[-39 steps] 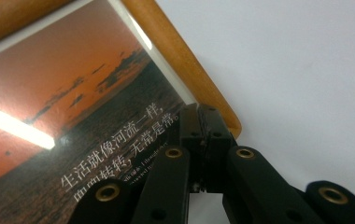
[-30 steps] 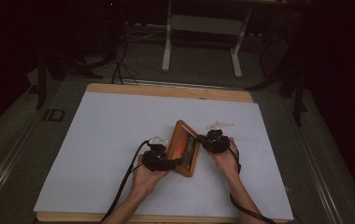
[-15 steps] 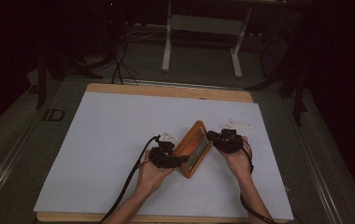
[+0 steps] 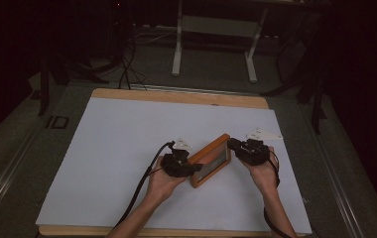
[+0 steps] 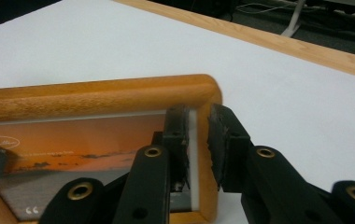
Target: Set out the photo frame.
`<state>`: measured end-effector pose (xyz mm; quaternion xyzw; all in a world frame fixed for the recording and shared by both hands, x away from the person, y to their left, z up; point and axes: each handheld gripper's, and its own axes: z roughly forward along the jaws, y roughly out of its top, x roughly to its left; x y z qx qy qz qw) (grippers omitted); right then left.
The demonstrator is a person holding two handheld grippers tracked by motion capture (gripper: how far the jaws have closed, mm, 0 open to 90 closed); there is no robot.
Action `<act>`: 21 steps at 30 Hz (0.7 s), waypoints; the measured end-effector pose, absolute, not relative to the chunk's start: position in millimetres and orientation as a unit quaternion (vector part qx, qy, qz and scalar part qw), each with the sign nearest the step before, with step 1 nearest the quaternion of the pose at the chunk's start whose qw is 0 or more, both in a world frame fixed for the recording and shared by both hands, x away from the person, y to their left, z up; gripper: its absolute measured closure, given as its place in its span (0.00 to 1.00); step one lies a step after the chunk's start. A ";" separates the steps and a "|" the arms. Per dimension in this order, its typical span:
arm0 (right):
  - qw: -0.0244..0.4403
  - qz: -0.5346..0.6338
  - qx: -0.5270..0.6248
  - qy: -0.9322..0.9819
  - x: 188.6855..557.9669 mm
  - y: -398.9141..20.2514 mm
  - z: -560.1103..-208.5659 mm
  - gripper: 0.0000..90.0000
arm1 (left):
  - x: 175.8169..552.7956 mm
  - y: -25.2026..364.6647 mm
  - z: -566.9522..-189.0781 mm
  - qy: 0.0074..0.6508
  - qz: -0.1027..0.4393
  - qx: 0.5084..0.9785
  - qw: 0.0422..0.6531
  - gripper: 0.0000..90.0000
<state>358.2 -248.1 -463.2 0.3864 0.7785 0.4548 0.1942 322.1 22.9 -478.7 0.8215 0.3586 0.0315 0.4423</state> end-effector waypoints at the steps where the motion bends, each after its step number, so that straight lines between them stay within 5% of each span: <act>1: 0.195 0.455 0.386 0.778 358.0 -249.2 -462.6 0.83 | 322.5 24.1 -478.6 0.356 0.031 0.823 0.442 0.76; 8: 0.195 0.456 0.378 0.782 357.1 -251.0 -461.2 0.76 | 322.6 28.8 -477.5 0.326 0.042 0.833 0.446 0.77; 21: 0.168 0.481 0.312 0.802 353.6 -245.7 -455.2 0.46 | 334.3 49.3 -476.1 0.230 0.060 0.859 0.454 0.77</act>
